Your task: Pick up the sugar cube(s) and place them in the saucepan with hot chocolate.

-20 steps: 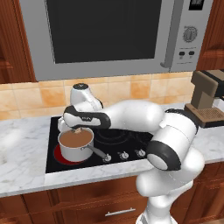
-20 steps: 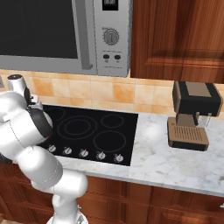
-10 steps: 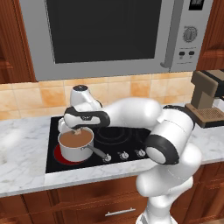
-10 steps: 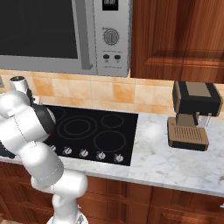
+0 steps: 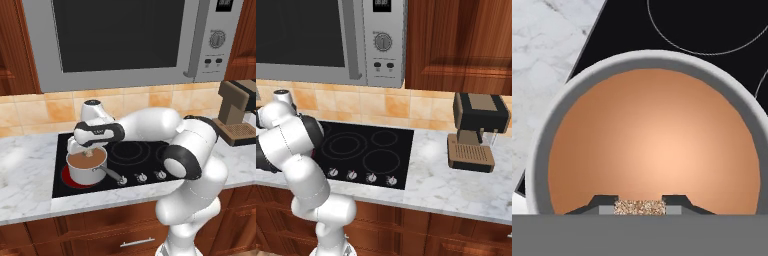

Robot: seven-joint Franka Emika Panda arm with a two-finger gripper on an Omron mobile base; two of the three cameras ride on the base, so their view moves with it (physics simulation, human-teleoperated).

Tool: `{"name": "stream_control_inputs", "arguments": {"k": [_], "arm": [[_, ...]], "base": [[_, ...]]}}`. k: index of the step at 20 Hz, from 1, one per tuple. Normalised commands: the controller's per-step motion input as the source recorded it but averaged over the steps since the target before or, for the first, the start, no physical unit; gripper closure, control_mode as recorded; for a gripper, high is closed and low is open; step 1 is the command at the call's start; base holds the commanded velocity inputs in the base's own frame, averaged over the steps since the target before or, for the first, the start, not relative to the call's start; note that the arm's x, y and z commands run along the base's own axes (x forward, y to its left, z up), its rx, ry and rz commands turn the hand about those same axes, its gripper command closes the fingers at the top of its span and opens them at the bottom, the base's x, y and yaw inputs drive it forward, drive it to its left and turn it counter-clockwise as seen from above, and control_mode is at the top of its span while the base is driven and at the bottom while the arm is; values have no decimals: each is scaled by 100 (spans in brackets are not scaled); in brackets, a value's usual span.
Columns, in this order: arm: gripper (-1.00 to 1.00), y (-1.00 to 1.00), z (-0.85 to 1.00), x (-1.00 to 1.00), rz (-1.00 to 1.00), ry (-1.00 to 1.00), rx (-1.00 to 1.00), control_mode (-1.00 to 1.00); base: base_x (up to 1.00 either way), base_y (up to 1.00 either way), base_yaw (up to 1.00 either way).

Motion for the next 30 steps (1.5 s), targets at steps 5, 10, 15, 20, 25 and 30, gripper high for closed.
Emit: {"name": "stream_control_inputs", "arguments": {"k": [5, 10, 15, 20, 25, 30], "arm": [[100, 0, 0, 3, 0, 4, 0, -100], [-100, 0, 0, 0, 0, 0, 0, -100], [-100, 0, 0, 0, 0, 0, 0, -100], [-100, 0, 0, 0, 0, 0, 0, -100], [-100, 0, 8, -7, 0, -1, 0, -100], [-100, 0, 8, -33, 0, -11, 5, -100]], "base": [[0, 0, 0], [0, 0, 0], [0, 0, 0], [0, 0, 0], [0, 0, 0], [0, 0, 0]]}}
